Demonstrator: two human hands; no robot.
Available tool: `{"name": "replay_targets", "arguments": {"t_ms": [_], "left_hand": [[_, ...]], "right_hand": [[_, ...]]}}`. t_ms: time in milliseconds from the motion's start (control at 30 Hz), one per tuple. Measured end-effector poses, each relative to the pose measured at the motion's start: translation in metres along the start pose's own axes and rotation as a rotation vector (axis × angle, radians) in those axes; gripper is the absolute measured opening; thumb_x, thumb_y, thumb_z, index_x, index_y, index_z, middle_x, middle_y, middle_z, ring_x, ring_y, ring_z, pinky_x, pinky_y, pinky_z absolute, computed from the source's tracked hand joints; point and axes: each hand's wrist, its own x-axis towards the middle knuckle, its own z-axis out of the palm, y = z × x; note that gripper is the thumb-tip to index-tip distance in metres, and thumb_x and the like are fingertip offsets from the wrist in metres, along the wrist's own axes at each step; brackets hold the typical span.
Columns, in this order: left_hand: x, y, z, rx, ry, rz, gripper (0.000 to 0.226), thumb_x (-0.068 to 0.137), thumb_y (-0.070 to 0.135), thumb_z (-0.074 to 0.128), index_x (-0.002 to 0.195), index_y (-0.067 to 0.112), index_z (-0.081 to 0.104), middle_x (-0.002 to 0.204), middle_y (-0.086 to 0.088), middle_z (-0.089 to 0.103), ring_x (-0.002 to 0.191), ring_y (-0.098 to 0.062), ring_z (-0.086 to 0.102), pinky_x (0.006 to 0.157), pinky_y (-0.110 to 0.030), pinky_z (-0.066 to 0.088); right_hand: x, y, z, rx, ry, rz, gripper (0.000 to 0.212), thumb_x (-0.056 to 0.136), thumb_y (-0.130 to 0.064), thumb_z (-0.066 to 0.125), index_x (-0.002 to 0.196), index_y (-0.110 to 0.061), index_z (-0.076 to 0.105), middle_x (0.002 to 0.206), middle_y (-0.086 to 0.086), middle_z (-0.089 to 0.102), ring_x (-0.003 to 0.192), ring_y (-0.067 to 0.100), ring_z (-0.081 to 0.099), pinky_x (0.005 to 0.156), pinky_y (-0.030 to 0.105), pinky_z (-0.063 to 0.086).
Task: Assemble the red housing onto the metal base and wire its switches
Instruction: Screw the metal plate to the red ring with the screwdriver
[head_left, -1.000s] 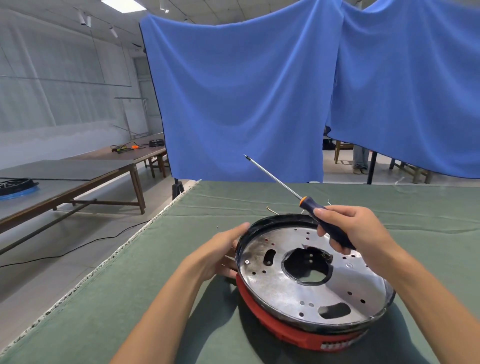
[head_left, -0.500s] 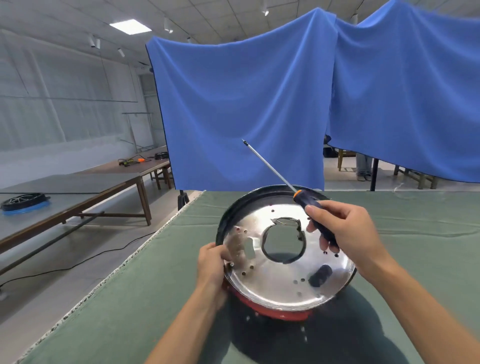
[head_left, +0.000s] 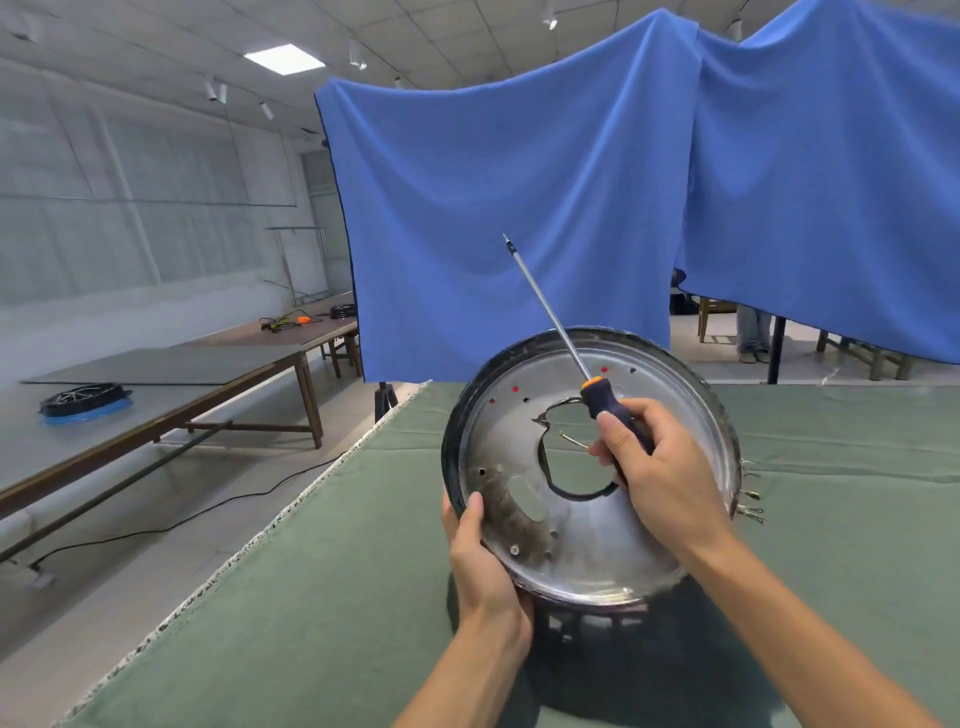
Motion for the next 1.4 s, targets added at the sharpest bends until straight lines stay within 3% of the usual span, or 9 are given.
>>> {"name": "replay_targets", "arguments": {"t_ms": [133,233,400,700,833,900,1067,1167,1400], "left_hand": [[-0.001,-0.009,-0.001,0.094,0.003,-0.001,0.037,0.096,0.020,0.045,0.129,0.006,0.057,0.128,-0.014,0.061,0.123,-0.031,0.054,0.110,-0.050,0.035],[-0.004,-0.013,-0.003,0.144,-0.032,-0.031,0.037,0.093,0.016,0.045,0.126,0.004,0.057,0.123,-0.018,0.063,0.120,-0.036,0.055,0.108,-0.053,0.037],[-0.014,-0.021,-0.002,0.174,-0.269,-0.115,0.041,0.084,0.013,0.050,0.124,0.007,0.056,0.120,-0.023,0.063,0.109,-0.035,0.061,0.098,-0.049,0.044],[0.021,0.020,0.016,0.717,-0.369,-0.220,0.048,0.087,0.056,0.052,0.100,0.015,0.072,0.099,-0.013,0.072,0.083,-0.023,0.068,0.076,-0.037,0.054],[0.043,0.049,0.024,0.828,-0.423,-0.236,0.068,0.075,0.056,0.062,0.124,0.009,0.057,0.120,-0.015,0.066,0.110,-0.033,0.062,0.089,-0.051,0.051],[0.047,0.057,0.027,0.808,-0.448,-0.254,0.059,0.078,0.049,0.058,0.119,0.007,0.061,0.115,-0.018,0.067,0.103,-0.037,0.062,0.086,-0.051,0.049],[0.038,0.048,0.023,0.847,-0.311,0.005,0.027,0.065,0.037,0.045,0.071,0.011,0.048,0.063,-0.011,0.039,0.051,-0.020,0.039,0.045,-0.022,0.033],[0.033,0.036,0.010,0.727,-0.216,0.132,0.021,0.073,0.029,0.044,0.063,0.013,0.036,0.062,-0.008,0.030,0.057,-0.019,0.031,0.051,-0.030,0.029],[0.013,0.008,-0.014,0.626,-0.015,0.300,0.033,0.092,-0.006,0.036,0.066,0.012,0.045,0.062,0.009,0.049,0.056,-0.002,0.044,0.049,-0.008,0.037]], "right_hand": [[-0.006,0.002,0.018,-0.086,0.003,0.040,0.010,0.094,-0.036,0.051,0.094,-0.027,0.054,0.084,-0.008,0.067,0.084,0.008,0.062,0.076,0.031,0.045],[-0.008,0.002,0.025,-0.091,0.026,0.025,0.010,0.095,-0.036,0.050,0.090,-0.027,0.051,0.083,-0.008,0.062,0.076,0.000,0.057,0.066,0.012,0.041],[-0.010,0.009,0.029,-0.114,0.020,0.028,0.010,0.095,-0.032,0.051,0.088,-0.024,0.052,0.079,-0.003,0.056,0.069,0.005,0.050,0.059,0.009,0.035],[-0.014,0.021,0.012,-0.162,-0.053,-0.090,0.002,0.094,-0.026,0.055,0.096,-0.026,0.054,0.073,-0.013,0.060,0.070,-0.004,0.056,0.061,0.010,0.039],[-0.016,0.019,0.012,-0.179,-0.131,-0.138,0.004,0.094,-0.026,0.054,0.098,-0.028,0.055,0.077,-0.014,0.062,0.074,0.000,0.058,0.064,0.013,0.041],[-0.017,0.018,0.014,-0.173,-0.169,-0.135,0.007,0.095,-0.025,0.055,0.097,-0.032,0.054,0.077,-0.016,0.062,0.075,-0.001,0.058,0.067,0.013,0.042],[-0.018,0.014,0.016,-0.182,-0.180,-0.094,0.003,0.096,-0.032,0.050,0.094,-0.034,0.050,0.070,-0.014,0.056,0.071,-0.001,0.054,0.065,0.018,0.040],[-0.017,0.008,0.014,-0.157,-0.180,-0.090,0.003,0.096,-0.033,0.049,0.098,-0.032,0.050,0.084,-0.012,0.057,0.082,0.010,0.055,0.075,0.035,0.046],[-0.017,0.004,0.012,-0.143,-0.109,-0.110,0.005,0.096,-0.032,0.049,0.092,-0.034,0.046,0.080,-0.014,0.055,0.072,-0.003,0.051,0.062,0.012,0.037]]}}
